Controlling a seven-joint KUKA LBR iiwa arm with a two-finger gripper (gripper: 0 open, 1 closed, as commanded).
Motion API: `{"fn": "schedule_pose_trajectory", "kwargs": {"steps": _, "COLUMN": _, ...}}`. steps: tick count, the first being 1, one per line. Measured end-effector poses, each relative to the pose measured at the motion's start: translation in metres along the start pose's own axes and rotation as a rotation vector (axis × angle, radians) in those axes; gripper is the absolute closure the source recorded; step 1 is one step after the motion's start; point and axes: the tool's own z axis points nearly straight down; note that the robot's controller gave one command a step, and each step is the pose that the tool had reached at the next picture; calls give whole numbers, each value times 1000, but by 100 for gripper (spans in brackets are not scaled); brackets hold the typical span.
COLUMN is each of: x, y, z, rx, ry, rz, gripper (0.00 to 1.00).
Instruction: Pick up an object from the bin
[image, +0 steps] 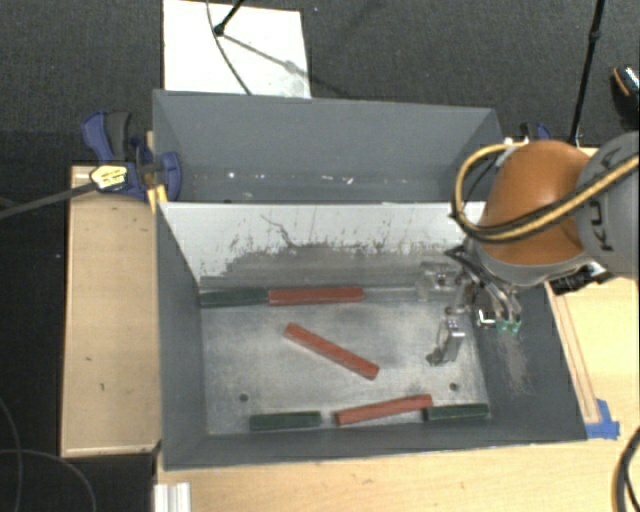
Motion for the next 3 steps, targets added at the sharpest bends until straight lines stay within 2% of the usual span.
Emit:
{"fn": "schedule_pose_trajectory", "kwargs": {"steps": 1, "x": 25, "y": 25, "z": 81, "rx": -2, "ry": -4, "rz": 235, "gripper": 0}}
{"fn": "schedule_pose_trajectory", "kwargs": {"steps": 2, "x": 38, "y": 59, "z": 79, "rx": -1, "ry": -10, "rz": 156, "gripper": 0}}
{"fn": "schedule_pose_trajectory", "kwargs": {"steps": 3, "x": 39, "y": 59, "z": 80, "rx": 0, "ry": -6, "rz": 156, "gripper": 100}}
